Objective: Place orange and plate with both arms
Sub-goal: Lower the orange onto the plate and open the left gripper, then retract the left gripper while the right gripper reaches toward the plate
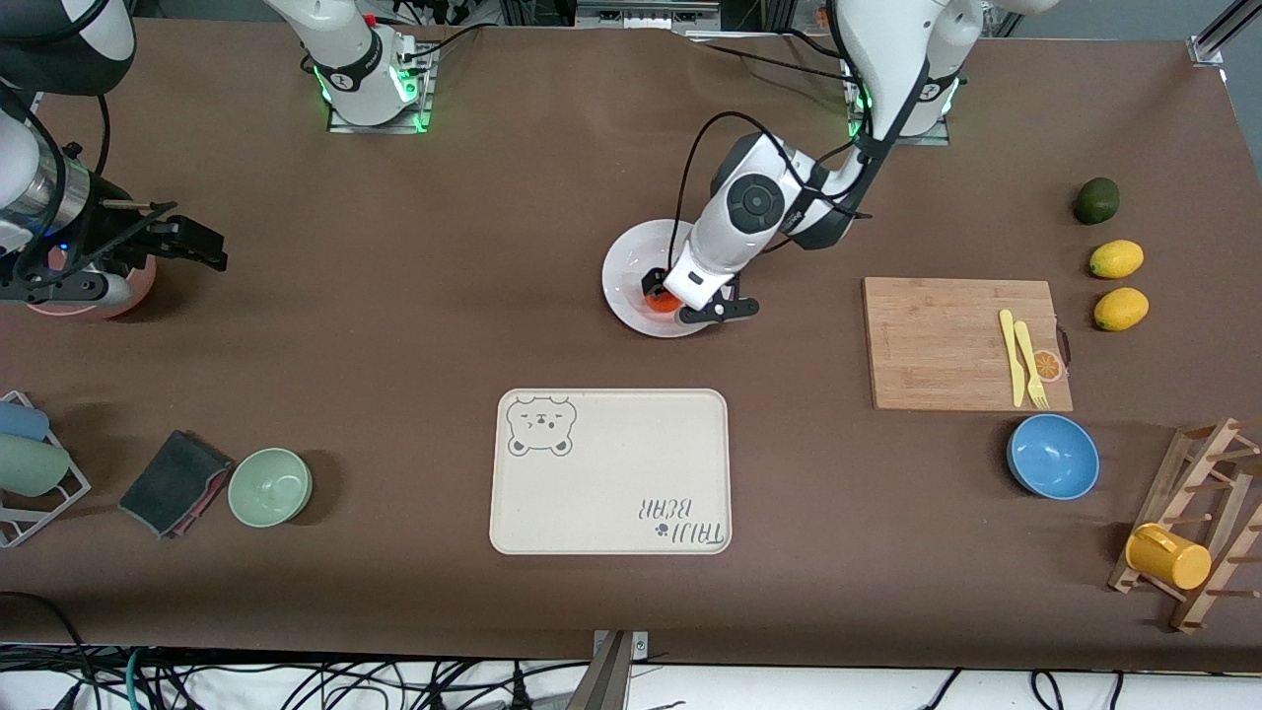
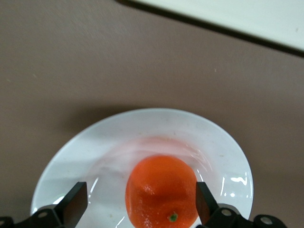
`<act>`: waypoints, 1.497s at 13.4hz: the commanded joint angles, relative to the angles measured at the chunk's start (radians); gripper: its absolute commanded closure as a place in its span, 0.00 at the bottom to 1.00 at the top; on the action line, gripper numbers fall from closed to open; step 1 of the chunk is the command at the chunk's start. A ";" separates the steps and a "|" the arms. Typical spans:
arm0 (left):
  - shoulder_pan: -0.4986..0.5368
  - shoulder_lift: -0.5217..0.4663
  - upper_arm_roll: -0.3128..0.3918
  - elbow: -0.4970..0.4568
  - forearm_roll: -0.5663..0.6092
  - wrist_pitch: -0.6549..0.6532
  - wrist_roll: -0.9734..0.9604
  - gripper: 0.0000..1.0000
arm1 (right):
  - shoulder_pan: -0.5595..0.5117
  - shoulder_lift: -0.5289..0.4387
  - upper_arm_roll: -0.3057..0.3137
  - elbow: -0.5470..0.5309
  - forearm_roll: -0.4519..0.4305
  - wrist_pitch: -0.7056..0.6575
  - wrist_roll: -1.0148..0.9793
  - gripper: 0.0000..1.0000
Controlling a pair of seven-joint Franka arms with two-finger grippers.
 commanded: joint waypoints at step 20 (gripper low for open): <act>0.567 -0.536 0.097 0.216 0.312 -0.818 0.463 0.00 | 0.341 0.328 0.015 0.012 0.504 0.234 0.021 0.00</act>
